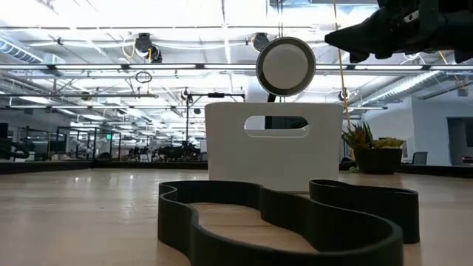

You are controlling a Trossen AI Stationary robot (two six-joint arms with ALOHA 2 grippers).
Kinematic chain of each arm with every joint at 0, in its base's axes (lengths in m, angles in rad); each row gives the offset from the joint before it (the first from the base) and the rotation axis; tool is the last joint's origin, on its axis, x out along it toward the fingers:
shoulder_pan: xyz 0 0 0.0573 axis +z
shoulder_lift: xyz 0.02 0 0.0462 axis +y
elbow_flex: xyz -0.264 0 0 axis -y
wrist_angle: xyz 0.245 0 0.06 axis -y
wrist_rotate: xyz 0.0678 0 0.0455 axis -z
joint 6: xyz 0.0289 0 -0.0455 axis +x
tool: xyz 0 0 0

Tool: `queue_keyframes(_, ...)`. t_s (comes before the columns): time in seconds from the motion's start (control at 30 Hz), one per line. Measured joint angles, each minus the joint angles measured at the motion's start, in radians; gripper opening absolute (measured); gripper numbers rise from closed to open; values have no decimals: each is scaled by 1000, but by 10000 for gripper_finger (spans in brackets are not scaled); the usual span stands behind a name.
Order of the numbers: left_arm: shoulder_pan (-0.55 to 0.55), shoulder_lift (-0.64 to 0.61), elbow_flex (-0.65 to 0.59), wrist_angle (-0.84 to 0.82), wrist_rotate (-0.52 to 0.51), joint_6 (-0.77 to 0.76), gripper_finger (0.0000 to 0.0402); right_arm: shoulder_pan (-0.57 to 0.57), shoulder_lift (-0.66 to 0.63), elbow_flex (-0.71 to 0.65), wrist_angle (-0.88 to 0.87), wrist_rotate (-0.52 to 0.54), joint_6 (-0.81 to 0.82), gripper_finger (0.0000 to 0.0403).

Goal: Pick and place rubber bands into bin
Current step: Put the black rubber band into the gray container

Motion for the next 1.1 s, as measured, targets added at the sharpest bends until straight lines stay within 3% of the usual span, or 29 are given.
queue_keyframes(0.2,3,-273,-320,330,21,-22,0,0,0,0,9,0,-3,0)
queue_keyframes(0.37,5,-475,-534,501,-15,-13,0,0,0,0,17,0,-3,0)
queue_keyframes(0.67,55,-706,-838,814,-32,35,0,0,0,-1,17,0,-3,0)
queue_keyframes(0.77,101,-715,-916,973,-76,1,0,0,0,-1,17,0,-3,0)
queue_keyframes(0.9,174,-622,-964,1204,-103,-65,0,0,0,-1,17,0,-6,0)
queue_keyframes(1.1,241,-373,-873,1325,-45,-97,0,0,0,-1,24,0,-11,0)
